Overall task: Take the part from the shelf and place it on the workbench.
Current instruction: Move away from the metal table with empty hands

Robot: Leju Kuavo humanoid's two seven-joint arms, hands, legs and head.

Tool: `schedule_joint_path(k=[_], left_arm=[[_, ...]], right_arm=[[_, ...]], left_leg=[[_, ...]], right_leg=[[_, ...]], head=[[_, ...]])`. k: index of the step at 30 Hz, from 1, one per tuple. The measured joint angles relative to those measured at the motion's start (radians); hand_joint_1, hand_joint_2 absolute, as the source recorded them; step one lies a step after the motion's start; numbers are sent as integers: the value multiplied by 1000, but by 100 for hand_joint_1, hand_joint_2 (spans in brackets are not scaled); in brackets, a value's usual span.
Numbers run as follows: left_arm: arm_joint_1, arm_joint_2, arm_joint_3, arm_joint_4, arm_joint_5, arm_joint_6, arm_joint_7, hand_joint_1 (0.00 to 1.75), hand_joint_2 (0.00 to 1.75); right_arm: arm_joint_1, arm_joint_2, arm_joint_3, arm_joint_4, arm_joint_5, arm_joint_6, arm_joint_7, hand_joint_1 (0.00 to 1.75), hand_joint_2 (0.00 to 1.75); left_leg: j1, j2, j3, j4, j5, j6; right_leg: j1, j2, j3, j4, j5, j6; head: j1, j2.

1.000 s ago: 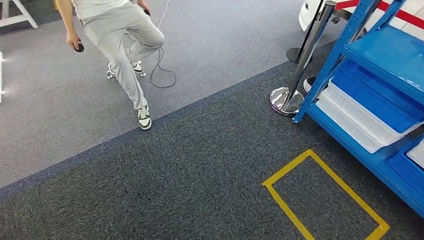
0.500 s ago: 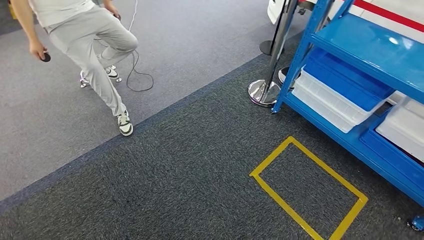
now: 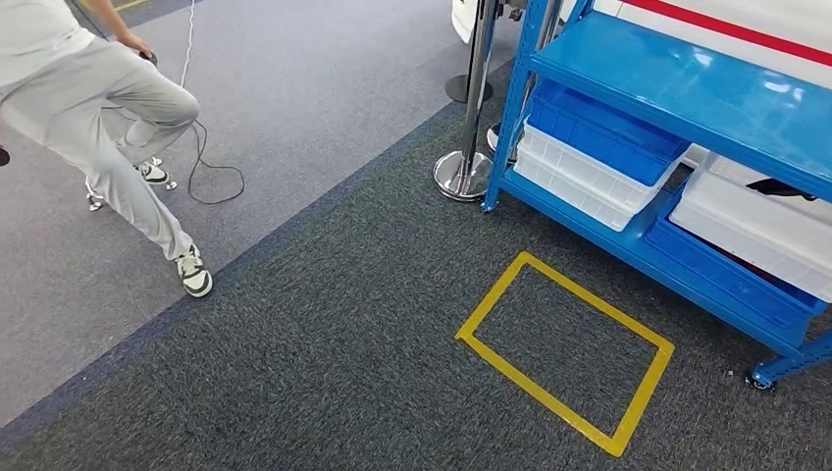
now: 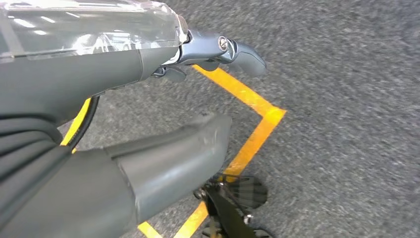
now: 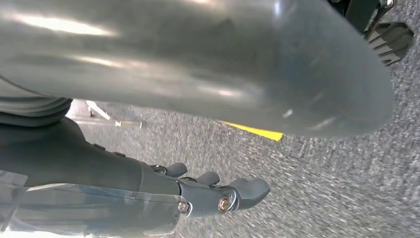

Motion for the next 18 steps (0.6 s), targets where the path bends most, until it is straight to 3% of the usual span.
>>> schedule_joint_path(k=[1,3,5,7,8,9,10,11,13,15,16,18], left_arm=[[-1,0,1,0,3,0,-1,0,175],[-3,-2,3,0,6,1,-1,0,175],[-5,-4,4,0,8,1,-1,0,175],[-3,-6,6,0,8,1,-1,0,175],[0,-6,7,0,8,1,-1,0,175],[1,-6,7,0,8,1,-1,0,175],[2,-6,7,0,8,0,-1,0,175],[1,-6,8,0,8,-2,-1,0,175],[-1,-8,8,0,8,-12,-1,0,175],[-2,-10,8,0,8,-21,-1,0,175],[-3,-10,8,0,8,-22,-1,0,175],[-8,-11,8,0,11,-18,-3,0,175]], right_arm=[[0,0,-2,0,0,0,0,0,0],[3,0,-6,0,0,0,0,0,0],[5,0,-8,-1,0,0,0,0,0],[2,0,-8,-1,1,0,0,0,0],[0,0,-8,-1,1,0,0,0,0],[0,0,-8,-1,1,0,0,0,0],[0,0,-8,-1,1,0,0,0,0],[1,0,-8,-1,1,0,0,0,0],[2,0,-8,-1,1,0,0,0,0],[1,0,-8,-3,2,0,0,0,0],[0,0,-8,-3,3,0,0,0,0],[1,0,-11,-5,6,0,1,0,0]], left_leg=[[-2,-5,3,-11,-3,4],[-3,14,4,-16,3,15],[0,35,6,-24,12,31],[0,59,3,-28,16,39],[-2,73,2,-27,15,40],[-3,87,1,-27,14,40],[-4,99,1,-27,13,40],[-4,110,2,-27,12,39],[-5,129,9,-27,7,35],[-8,145,14,-25,2,26],[-10,152,16,-25,0,20],[-11,164,21,-27,-2,9]], right_leg=[[0,9,-4,1,1,7],[-3,19,-9,1,5,21],[-2,-16,-27,36,-22,29],[-2,-67,-80,149,-89,35],[-4,-79,-113,217,-120,38],[-6,-84,-135,267,-137,41],[-7,-87,-141,282,-134,43],[-8,-91,-124,255,-111,43],[-6,-117,-47,114,-48,36],[2,-143,8,9,-17,24],[6,-147,14,-6,-16,18],[6,-127,12,-9,-13,8]], head=[[0,0],[0,0],[4,0],[10,0],[12,0],[13,0],[13,0],[13,0],[13,0],[13,0],[12,0],[12,0]])
